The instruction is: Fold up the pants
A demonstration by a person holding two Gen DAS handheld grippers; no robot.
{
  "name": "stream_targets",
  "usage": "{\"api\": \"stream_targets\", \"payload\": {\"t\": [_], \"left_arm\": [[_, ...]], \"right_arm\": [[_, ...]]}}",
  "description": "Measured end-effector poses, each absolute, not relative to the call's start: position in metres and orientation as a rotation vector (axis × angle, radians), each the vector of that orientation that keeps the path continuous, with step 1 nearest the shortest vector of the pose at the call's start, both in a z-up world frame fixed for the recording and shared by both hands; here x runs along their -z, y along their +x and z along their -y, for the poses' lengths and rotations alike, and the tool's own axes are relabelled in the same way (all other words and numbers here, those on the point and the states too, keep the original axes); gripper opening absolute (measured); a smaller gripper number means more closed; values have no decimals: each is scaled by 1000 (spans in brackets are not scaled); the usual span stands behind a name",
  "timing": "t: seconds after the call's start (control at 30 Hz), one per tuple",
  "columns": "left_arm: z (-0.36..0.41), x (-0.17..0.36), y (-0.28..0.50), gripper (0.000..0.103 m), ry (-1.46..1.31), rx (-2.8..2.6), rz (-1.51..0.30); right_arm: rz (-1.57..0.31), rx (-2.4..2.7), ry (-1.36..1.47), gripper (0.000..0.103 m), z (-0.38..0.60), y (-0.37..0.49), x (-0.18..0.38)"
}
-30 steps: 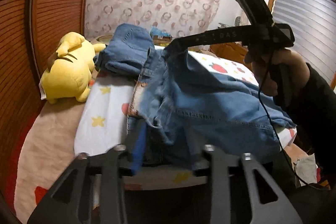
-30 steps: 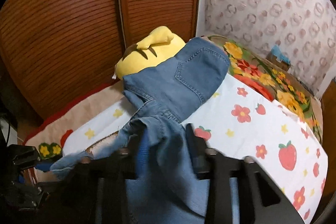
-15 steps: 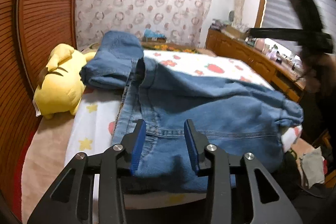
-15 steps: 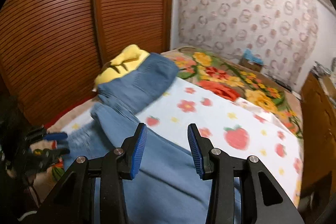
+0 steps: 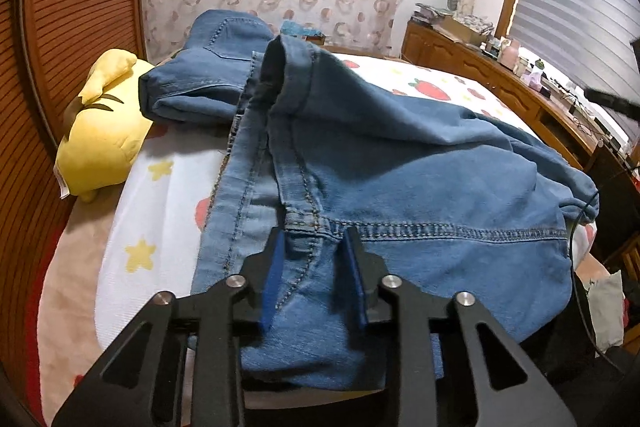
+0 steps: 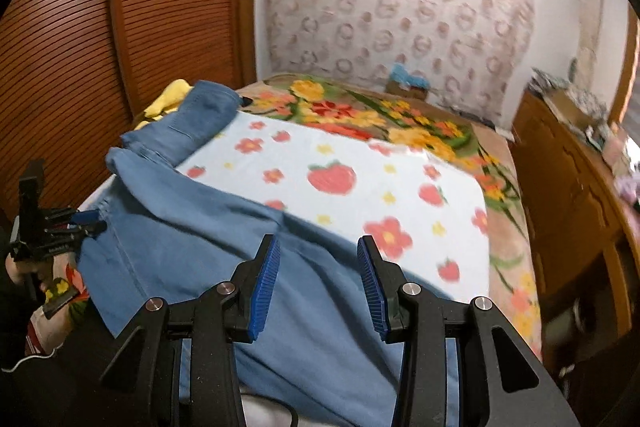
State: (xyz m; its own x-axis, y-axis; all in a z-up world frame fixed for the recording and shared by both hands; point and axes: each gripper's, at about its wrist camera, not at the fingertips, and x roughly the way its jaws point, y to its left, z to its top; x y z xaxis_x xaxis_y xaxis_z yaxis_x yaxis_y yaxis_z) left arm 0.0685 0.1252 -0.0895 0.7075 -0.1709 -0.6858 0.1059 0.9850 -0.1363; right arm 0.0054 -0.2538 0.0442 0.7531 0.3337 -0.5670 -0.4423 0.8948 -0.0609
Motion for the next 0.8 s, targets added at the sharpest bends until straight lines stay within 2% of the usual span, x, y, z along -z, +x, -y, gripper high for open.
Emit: {"api": "stream_targets", "payload": {"t": [0.07,0.27,0.5,0.8], "left_arm": [[-126,89,68,19,-96,159,-772],[-123,60,47,14,-90,195,-668],[-133,4,-3,14,-116,206,-548],[-138,29,1,18,-115,164,-645]], "right_arm": [[-593,-415,-181,42,258,6,-42],[-593,-374,-167,42,274,2,-56],[-561,-322,-185,42,287,-21,-77],[-594,-374,-192,42,269,-20,-53]]}}
